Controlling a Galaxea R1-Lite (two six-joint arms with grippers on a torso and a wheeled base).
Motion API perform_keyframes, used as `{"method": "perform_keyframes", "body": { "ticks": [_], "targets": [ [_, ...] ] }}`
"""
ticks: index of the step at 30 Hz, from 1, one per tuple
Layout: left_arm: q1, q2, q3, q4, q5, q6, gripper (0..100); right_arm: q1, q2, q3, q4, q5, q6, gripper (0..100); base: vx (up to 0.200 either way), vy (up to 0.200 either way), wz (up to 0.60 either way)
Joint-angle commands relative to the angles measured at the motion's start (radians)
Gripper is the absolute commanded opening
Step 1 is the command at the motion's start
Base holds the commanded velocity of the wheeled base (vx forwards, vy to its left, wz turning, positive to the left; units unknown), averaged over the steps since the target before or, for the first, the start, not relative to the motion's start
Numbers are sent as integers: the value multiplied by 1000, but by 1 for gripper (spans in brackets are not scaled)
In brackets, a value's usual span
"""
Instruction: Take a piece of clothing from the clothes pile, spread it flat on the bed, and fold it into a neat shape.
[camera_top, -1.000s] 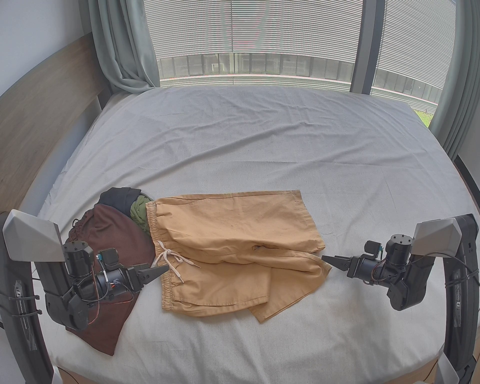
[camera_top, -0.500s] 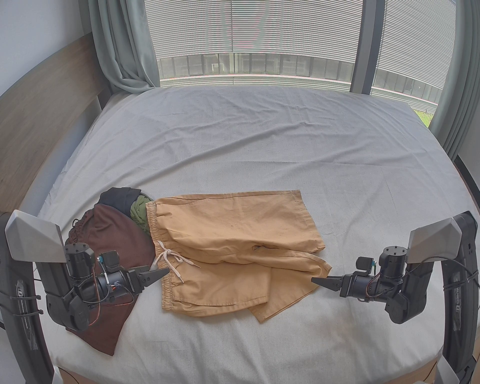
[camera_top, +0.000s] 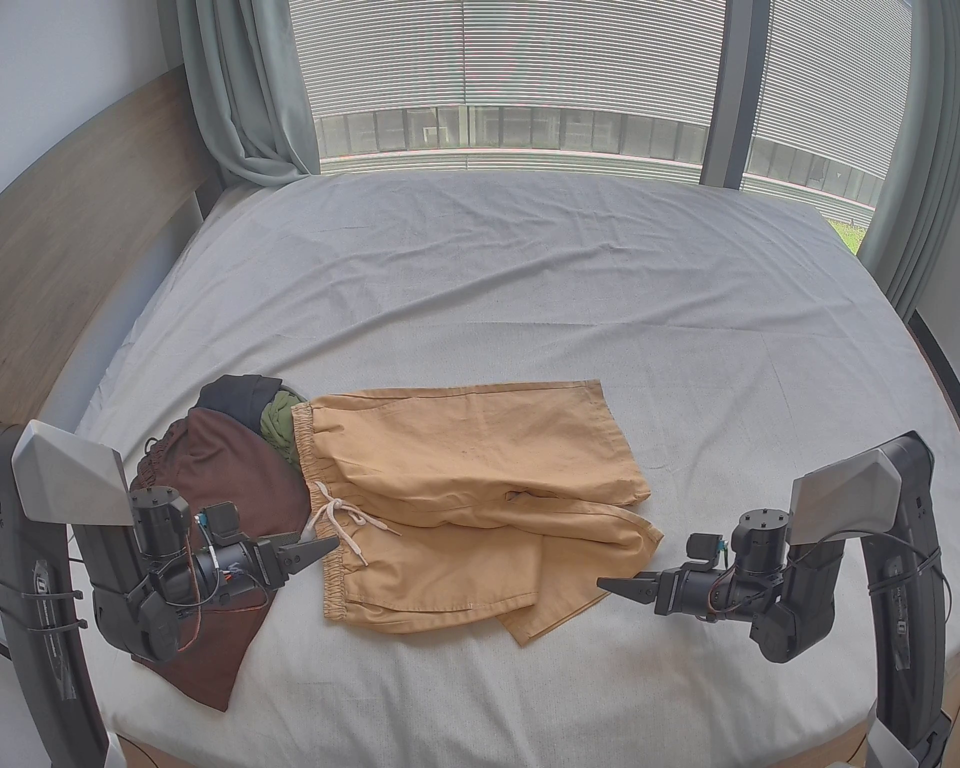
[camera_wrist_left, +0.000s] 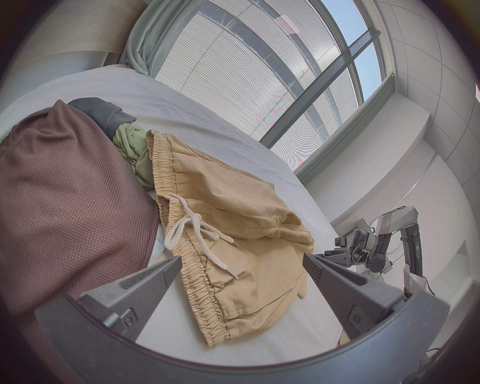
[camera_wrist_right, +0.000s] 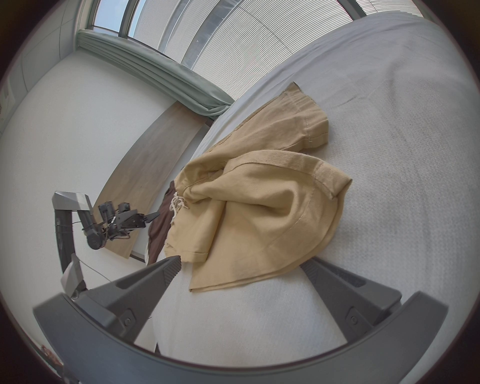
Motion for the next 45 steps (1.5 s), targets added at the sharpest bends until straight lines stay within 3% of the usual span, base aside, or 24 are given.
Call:
{"method": "perform_keyframes", "body": {
  "ticks": [1, 9, 17, 18, 29, 33, 45],
  "targets": [
    [1, -3, -2, 0, 0, 1, 100, 51, 57, -51, 0, -50, 4, 100, 0, 0, 0],
    [1, -4, -3, -2, 0, 0, 100, 99, 54, -64, 0, -55, 66, 100, 0, 0, 0],
    [1, -3, -3, 0, 0, 0, 100, 117, 54, -64, -1, -58, 69, 100, 0, 0, 0],
    [1, -3, -3, 0, 0, 0, 100, 116, 56, -64, -1, -60, 69, 0, 0, 0, 0],
    [2, -1, -3, 0, 2, 0, 100, 104, 45, -54, -1, -77, 60, 0, 0, 0, 0],
    [4, 0, -5, 0, 0, -2, 100, 54, -12, 3, 2, -72, 61, 0, 0, 0, 0],
    [5, 11, -6, 0, 0, -2, 100, 4, -23, 83, 2, -70, 53, 0, 0, 0, 0]
  ]
}}
